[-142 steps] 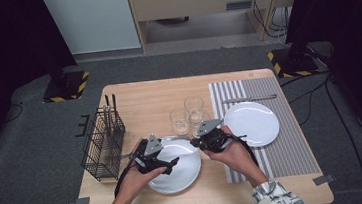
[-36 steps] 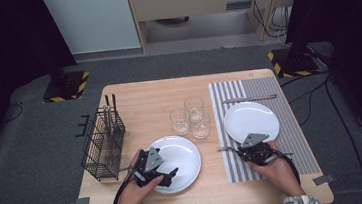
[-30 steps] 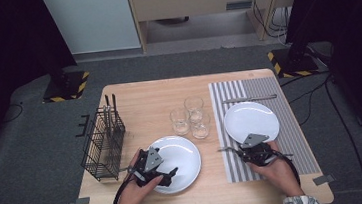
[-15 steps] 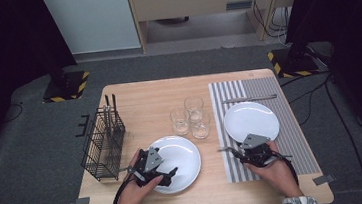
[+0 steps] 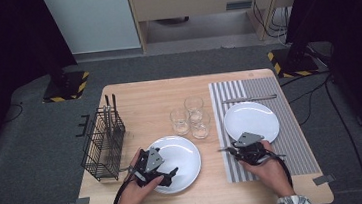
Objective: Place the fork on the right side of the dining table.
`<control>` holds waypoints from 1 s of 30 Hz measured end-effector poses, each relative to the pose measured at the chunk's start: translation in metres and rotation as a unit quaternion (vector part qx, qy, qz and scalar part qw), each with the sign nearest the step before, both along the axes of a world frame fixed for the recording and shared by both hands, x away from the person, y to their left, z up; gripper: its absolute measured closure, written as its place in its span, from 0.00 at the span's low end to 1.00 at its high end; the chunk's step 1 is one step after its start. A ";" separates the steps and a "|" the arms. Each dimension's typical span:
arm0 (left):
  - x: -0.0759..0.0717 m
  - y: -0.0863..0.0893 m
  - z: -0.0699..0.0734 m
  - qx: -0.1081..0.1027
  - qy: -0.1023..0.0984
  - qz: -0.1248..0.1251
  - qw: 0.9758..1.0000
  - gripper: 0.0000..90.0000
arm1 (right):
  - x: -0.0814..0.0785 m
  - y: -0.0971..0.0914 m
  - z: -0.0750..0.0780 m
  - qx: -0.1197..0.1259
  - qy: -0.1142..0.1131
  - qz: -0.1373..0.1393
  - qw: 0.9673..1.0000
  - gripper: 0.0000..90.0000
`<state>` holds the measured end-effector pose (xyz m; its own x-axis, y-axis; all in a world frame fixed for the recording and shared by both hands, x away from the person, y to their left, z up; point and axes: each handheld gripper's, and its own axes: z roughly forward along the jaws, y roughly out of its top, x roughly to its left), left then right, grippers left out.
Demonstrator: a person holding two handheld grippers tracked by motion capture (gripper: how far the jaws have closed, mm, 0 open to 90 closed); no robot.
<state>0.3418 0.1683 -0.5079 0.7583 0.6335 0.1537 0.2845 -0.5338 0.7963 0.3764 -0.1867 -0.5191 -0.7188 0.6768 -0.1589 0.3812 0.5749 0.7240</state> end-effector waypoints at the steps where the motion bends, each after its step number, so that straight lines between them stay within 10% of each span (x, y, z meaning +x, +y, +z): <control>1: 0.000 0.000 0.000 -0.002 0.000 0.000 1.000 0.06 | 0.001 0.002 -0.001 -0.004 0.004 0.003 1.000 0.80; 30: 0.000 0.000 0.000 -0.002 0.002 -0.002 1.000 0.06 | -0.008 -0.009 -0.003 -0.020 0.014 0.035 0.999 0.97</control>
<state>0.3418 0.1684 -0.5077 0.7610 0.6318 0.1474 0.2861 -0.5307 0.7978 0.3686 -0.1952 -0.5225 -0.7689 0.6180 -0.1638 0.3588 0.6291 0.6896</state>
